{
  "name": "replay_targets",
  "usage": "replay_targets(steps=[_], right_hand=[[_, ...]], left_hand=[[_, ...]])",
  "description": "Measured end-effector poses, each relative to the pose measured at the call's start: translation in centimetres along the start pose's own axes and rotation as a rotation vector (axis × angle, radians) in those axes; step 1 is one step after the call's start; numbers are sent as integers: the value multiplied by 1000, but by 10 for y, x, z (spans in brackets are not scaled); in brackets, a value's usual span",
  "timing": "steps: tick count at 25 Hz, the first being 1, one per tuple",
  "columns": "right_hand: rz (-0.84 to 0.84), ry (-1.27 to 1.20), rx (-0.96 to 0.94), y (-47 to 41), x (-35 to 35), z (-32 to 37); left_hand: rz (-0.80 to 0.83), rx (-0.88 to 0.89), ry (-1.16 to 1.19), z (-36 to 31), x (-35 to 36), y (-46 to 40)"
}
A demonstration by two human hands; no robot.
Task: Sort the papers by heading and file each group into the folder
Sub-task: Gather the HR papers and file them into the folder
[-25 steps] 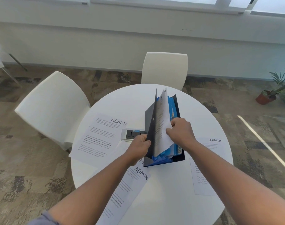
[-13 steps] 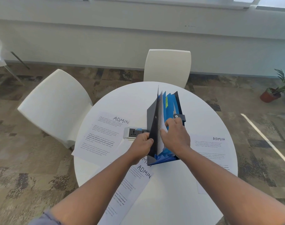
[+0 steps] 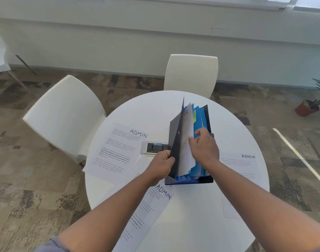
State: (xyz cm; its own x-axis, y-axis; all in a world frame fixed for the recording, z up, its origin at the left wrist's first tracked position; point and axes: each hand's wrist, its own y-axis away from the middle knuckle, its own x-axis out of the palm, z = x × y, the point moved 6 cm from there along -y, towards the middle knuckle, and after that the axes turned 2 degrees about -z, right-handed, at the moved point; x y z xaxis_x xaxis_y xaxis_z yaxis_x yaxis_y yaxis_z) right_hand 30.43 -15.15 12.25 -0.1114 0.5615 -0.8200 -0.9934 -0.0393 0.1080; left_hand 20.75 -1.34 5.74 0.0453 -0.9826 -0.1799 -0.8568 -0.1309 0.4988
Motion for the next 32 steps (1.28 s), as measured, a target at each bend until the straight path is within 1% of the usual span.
replay_targets(steps=[2, 4, 7, 11, 15, 19, 24, 32], right_hand=[[29, 80, 13, -3, 1, 1], [46, 147, -16, -1, 3, 3], [21, 166, -60, 3, 7, 4], [95, 208, -43, 3, 18, 0], [16, 302, -8, 3, 17, 0], [-37, 212, 20, 3, 17, 1], [67, 289, 86, 8, 23, 1], [-18, 432, 18, 16, 19, 7]], left_hand=[[4, 1, 19, 0, 0, 0], [5, 4, 26, -1, 1, 1], [13, 6, 43, -1, 1, 0], [-13, 24, 11, 0, -1, -1], [-11, 21, 9, 3, 0, -3], [-3, 20, 29, 1, 1, -1], [3, 19, 74, 4, 0, -3], [5, 21, 65, 6, 1, -7]])
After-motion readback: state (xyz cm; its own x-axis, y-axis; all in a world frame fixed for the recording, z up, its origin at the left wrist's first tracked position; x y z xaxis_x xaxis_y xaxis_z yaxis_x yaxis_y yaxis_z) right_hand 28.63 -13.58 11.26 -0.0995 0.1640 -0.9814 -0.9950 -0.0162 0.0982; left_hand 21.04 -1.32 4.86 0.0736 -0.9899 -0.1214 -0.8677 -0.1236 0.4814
